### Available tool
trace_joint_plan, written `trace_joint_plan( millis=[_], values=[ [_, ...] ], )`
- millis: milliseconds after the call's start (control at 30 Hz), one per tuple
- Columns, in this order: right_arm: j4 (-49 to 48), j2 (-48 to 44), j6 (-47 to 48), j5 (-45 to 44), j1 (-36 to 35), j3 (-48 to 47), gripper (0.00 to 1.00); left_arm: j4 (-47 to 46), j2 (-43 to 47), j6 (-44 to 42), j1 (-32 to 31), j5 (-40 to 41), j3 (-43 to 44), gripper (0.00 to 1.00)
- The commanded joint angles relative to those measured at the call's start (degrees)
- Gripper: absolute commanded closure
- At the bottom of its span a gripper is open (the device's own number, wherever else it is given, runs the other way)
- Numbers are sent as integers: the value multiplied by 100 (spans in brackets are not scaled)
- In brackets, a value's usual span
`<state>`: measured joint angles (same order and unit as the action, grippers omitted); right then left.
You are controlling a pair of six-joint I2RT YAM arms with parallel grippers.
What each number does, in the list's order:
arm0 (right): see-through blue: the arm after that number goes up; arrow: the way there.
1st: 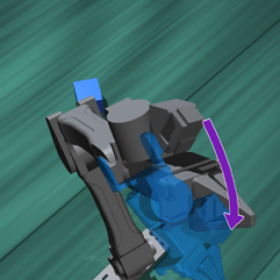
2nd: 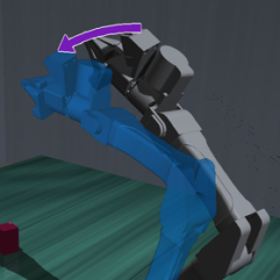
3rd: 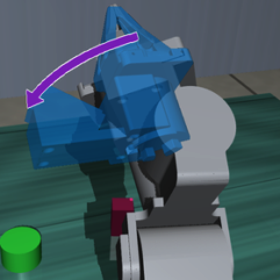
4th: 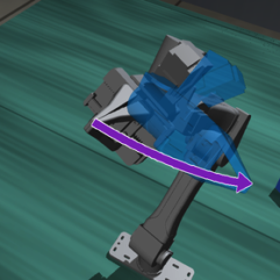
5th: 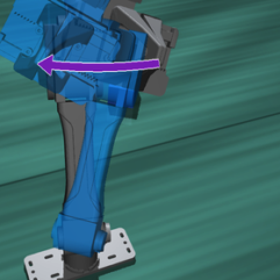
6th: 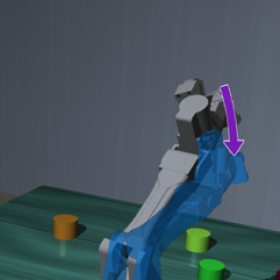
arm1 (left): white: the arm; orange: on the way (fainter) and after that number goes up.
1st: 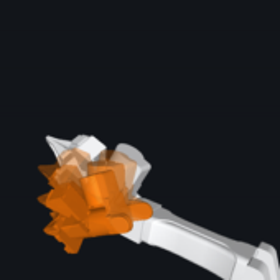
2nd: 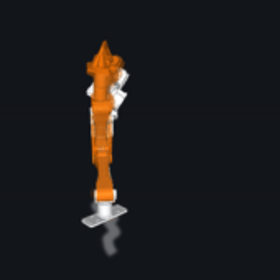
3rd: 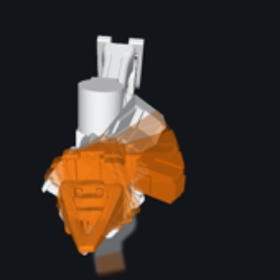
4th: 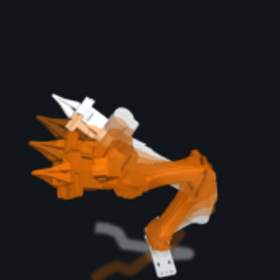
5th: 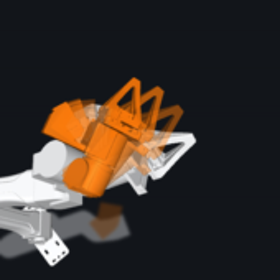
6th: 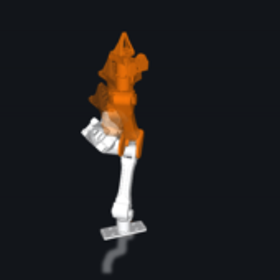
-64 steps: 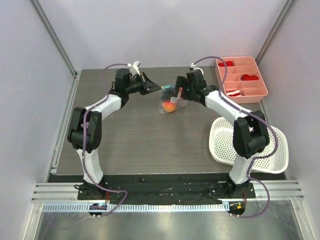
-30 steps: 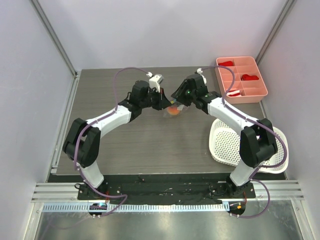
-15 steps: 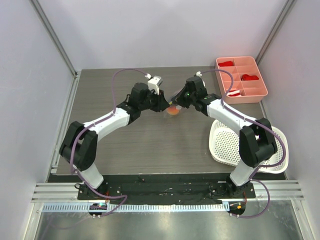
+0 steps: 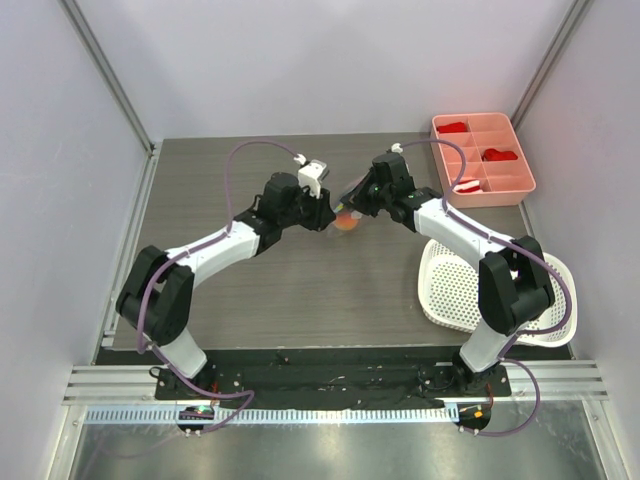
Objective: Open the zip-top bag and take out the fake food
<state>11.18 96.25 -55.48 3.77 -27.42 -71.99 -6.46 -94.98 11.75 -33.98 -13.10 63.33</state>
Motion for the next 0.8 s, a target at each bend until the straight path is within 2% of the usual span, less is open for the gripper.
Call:
trace_joint_plan(
  millis=[0,200,533,600,667,767],
  values=[
    [-125,8,-77,221,26,-184,99,-268,-64,-577,-109,238,215,61],
    [-125,34,-120,308,26,-228,99,-172,-310,-691,-135,97,531,62],
    [-169,61,-130,423,35,-211,98,-338,-460,-621,-162,396,601,87],
    [-178,61,-129,414,44,-202,97,-295,-399,-639,-162,431,593,86],
    [-178,52,-112,396,44,-202,97,-286,-268,-665,-171,501,514,76],
    [-169,43,72,423,44,-219,96,-155,-66,-596,-162,519,399,68]
  ],
)
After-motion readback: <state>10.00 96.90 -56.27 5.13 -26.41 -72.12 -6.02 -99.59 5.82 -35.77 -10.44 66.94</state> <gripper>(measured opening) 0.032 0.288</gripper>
